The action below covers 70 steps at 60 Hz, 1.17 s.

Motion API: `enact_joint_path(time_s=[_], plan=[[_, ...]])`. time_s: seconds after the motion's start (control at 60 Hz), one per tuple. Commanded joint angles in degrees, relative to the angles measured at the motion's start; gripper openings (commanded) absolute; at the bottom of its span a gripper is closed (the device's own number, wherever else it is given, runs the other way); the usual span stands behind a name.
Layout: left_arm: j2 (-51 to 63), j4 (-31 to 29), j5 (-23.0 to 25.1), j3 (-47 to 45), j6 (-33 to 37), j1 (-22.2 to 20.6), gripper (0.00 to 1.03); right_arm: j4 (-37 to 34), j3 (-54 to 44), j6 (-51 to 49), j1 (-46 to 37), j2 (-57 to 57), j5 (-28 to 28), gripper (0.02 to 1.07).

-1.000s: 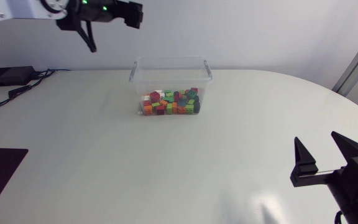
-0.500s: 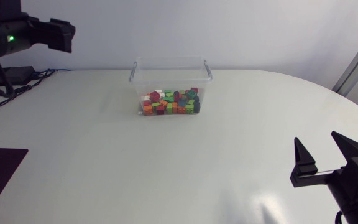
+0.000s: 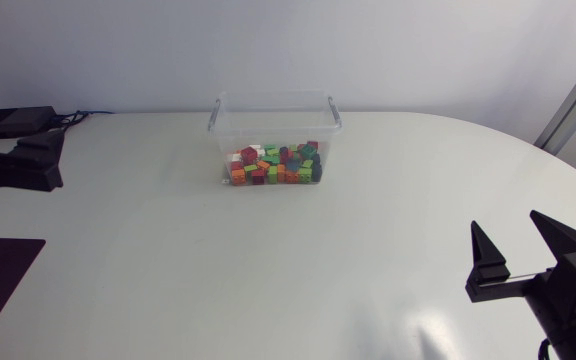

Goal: Place the duplo bricks in the container

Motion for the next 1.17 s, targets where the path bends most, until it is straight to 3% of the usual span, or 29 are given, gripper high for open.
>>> enact_joint_path(time_s=[0.0,0.867,1.15], plan=[[-4.53,0.89,-0.07,-4.86,1.11,0.80,0.99,-0.66,-1.06,-1.23,0.07,-0.38,-0.05,1.02],[-33.36,7.28,6.40,-33.94,-12.00,0.45,0.91,-1.01,-0.89,13.51,-2.26,-0.04,-1.68,1.02],[-33.89,7.40,6.52,-34.48,-12.25,0.45,0.90,-1.02,-0.89,13.80,-2.31,-0.03,-1.72,1.02]])
